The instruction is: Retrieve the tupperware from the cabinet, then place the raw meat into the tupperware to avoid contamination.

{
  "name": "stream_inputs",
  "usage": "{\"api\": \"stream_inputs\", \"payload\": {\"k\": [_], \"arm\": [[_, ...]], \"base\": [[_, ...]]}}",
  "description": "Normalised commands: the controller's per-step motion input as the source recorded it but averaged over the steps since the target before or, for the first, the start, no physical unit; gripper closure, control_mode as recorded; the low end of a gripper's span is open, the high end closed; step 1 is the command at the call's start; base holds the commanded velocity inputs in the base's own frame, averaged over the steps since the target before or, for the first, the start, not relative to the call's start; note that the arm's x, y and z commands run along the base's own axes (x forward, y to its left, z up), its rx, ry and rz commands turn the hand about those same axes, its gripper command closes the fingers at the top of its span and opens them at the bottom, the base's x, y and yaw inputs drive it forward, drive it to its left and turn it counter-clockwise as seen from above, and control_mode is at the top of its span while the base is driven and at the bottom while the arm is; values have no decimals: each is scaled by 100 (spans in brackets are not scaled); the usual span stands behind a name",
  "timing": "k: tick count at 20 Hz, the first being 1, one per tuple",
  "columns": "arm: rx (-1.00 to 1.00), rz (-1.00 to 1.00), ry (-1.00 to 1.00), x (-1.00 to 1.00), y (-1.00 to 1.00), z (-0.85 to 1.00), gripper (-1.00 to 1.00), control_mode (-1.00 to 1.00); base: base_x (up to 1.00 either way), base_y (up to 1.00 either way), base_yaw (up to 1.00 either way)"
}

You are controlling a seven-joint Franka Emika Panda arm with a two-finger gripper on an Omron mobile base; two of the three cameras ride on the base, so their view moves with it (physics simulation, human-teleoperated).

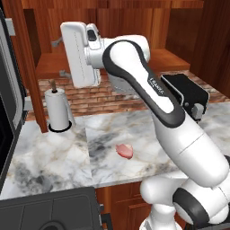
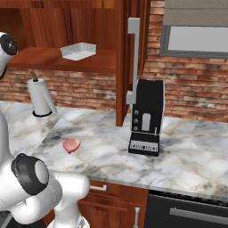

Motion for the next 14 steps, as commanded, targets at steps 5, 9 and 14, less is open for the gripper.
{"api": "stream_inputs", "payload": {"k": [5,9,14], "arm": [[0,-17,6,-23,-57,0,-100,-100],[-1,-22,13,-15,-54,0,-100,-100],[-3,-26,17,-3,-48,0,-100,-100]], "base": [[0,0,0],[0,0,0],[0,0,0]]}}
